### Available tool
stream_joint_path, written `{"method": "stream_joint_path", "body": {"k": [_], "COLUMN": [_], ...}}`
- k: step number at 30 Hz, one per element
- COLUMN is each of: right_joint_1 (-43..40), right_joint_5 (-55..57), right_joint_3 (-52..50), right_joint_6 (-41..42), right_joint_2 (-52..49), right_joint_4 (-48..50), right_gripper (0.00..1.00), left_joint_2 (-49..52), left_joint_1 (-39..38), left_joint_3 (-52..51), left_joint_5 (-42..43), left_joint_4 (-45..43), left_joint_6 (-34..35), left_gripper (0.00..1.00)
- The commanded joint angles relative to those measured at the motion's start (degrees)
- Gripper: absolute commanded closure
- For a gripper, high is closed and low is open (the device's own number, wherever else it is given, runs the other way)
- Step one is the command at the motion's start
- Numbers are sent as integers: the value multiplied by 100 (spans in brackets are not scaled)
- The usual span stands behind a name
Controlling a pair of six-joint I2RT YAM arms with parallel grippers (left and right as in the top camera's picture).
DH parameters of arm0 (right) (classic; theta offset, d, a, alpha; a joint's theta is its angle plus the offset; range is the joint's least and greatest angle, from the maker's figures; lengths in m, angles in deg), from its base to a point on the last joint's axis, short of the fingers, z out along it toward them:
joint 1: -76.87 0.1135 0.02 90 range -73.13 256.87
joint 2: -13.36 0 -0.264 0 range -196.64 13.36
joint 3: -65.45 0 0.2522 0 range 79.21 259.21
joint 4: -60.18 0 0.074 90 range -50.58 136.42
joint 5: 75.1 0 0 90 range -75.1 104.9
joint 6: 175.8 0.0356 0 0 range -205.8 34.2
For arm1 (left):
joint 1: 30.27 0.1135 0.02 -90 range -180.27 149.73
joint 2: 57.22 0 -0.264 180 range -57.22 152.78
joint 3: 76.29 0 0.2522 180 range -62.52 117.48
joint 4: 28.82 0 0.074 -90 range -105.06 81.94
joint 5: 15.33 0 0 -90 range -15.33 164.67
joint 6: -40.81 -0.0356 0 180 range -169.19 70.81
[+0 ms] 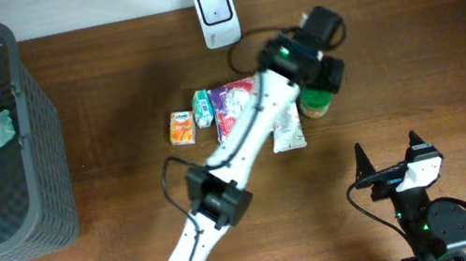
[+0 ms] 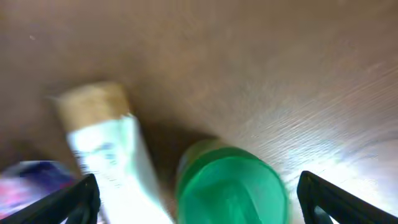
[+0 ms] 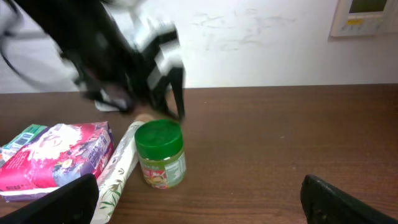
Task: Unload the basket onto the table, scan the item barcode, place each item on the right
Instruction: 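Carry the green-lidded jar right of the white tube and release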
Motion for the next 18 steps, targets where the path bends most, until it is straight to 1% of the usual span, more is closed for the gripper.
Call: {"method": "stream_joint_path", "body": {"k": [1,4,6,7,10,11,14,15,16,18], "right_joint_1": [33,33,33,33,33,33,33,33,33,33], "right_joint_5": [28,28,28,28,28,28,28,28,28,28], "right_joint_3": [-52,-52,-52,-52,-52,-52,-52,-52,-52,-52], "right_joint_6": [44,44,44,44,44,44,44,44,44,44], "right_joint_2": [37,37,37,37,37,37,37,37,37,37], "right_joint_4": [-7,-4,-7,-4,-4,-7,-7,-4,-7,-7], "right_gripper": [1,1,1,1,1,1,1,1,1,1], "left_joint_2": [-1707,-2350,-2857,-3084,-3316,-3314,-3311,-3296,-3272,-3158], "left_joint_1": [498,997,1639,2090,3268,3779,4935,5346,5591,6140], "left_joint_3": [168,168,168,166,166,164,24,-33,-59,-208], "left_joint_5": [166,173,173,168,122,9,-645,-1106,-1331,-1390], "left_joint_4": [101,492,970,1220,1639,1755,1827,1766,1731,1622], "left_joint_6": [-31,-28,-28,-28,-24,-7,-11,-76,-192,-549], "left_gripper": [1,1,1,1,1,1,0,0,0,0]}}
